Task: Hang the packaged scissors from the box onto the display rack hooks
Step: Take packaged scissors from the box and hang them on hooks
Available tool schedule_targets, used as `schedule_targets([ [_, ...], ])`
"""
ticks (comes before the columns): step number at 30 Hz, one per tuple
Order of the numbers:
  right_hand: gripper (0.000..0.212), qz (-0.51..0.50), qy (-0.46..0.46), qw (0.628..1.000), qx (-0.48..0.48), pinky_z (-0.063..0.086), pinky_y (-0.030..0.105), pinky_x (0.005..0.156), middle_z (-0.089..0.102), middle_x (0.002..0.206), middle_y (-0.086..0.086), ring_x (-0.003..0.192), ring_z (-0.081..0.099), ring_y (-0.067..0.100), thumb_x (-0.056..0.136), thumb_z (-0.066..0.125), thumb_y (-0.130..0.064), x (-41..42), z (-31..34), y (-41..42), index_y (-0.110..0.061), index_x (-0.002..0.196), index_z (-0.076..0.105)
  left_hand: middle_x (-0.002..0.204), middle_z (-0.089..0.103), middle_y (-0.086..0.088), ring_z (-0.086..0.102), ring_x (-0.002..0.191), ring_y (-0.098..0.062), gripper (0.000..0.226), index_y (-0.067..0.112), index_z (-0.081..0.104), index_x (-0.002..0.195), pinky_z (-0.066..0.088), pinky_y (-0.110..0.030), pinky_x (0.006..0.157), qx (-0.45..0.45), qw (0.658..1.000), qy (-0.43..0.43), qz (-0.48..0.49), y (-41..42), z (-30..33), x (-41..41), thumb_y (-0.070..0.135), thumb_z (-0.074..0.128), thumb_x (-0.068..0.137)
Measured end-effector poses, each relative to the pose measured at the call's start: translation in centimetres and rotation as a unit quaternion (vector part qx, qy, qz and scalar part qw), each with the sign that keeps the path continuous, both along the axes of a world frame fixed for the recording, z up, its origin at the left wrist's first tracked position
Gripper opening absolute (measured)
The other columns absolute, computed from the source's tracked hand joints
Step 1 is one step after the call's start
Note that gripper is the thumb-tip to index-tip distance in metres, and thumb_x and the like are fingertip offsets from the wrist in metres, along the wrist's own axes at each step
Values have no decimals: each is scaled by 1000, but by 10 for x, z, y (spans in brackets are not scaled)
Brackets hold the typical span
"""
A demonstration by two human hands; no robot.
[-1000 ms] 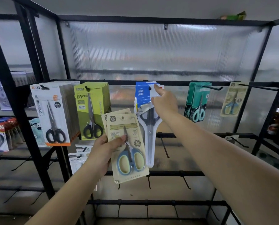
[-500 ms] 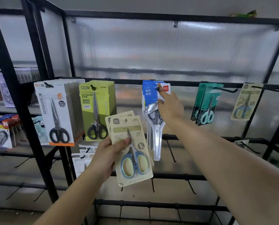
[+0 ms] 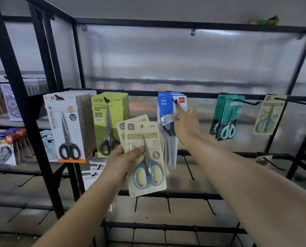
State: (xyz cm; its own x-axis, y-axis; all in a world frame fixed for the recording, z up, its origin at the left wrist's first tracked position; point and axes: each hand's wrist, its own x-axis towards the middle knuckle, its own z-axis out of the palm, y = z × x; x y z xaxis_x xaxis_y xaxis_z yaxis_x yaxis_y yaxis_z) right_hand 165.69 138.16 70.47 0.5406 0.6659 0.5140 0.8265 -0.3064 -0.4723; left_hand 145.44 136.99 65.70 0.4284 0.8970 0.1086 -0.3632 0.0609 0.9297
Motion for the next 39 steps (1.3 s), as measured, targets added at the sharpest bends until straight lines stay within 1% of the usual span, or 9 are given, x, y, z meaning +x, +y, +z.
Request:
schedule_targets([
  [3,51,-6,-3,1000,1,32,35,102,24,143,10,128,29,28,97,48,-24,-13,-7,-15,-31,145,31,97,74,-11,72,82,-24,26,6,66,107,58,-29,62,-12,1000,-17,5,-4,4,-4,-1,63,82],
  [6,43,60,51,994,73,31,31,102,33,139,7,128,34,24,95,51,-20,-28,-15,-32,-23,137,45,97,74,-10,72,78,-21,26,8,68,104,56,-28,60,-18,999,-32,19,-9,6,-7,0,66,79],
  [11,38,235,453,857,64,51,31,80,67,107,7,95,64,20,99,37,-40,-59,-25,-67,-14,118,58,94,74,-8,72,80,-21,26,6,67,103,57,-28,61,7,997,-75,15,-21,-1,-8,-6,62,80],
  [15,60,296,454,839,46,52,37,87,71,104,3,97,67,20,77,44,-63,-64,-38,-85,-17,111,65,92,75,-5,72,83,-18,29,9,68,99,57,-28,64,14,996,-84,16,-27,-12,-8,-6,64,74],
  [19,47,304,448,840,39,53,35,75,73,93,3,84,68,20,75,64,-48,-58,-55,-98,-11,104,65,106,72,-10,68,99,-26,44,7,66,109,53,-42,87,4,997,-74,23,-29,-25,-8,5,69,65],
  [23,8,274,482,832,32,49,21,58,74,84,-1,71,69,11,84,67,-12,-55,-80,-106,-12,92,68,110,70,-11,66,103,-28,50,6,60,119,52,-44,89,-13,999,-44,-6,-34,-50,-7,15,67,70],
  [27,11,173,572,800,51,55,38,72,72,95,10,85,69,26,88,63,-10,-43,-114,-110,-10,99,65,101,73,-4,70,86,-17,34,17,65,110,56,-31,66,-104,991,19,-87,-28,-74,-9,33,55,82],
  [32,5,73,638,765,46,54,46,79,70,94,15,85,67,32,93,56,-10,-24,-156,-126,-8,96,60,89,73,-5,70,75,-17,26,9,60,110,57,-27,60,-151,980,85,-97,-27,-116,-16,-1,50,88],
  [39,13,-20,674,738,28,52,50,85,69,101,16,89,67,35,94,55,-11,-15,-210,-163,-8,105,60,90,73,-13,72,73,-24,24,4,62,108,58,-33,57,-212,968,125,-57,-44,-174,-29,-4,54,87],
])
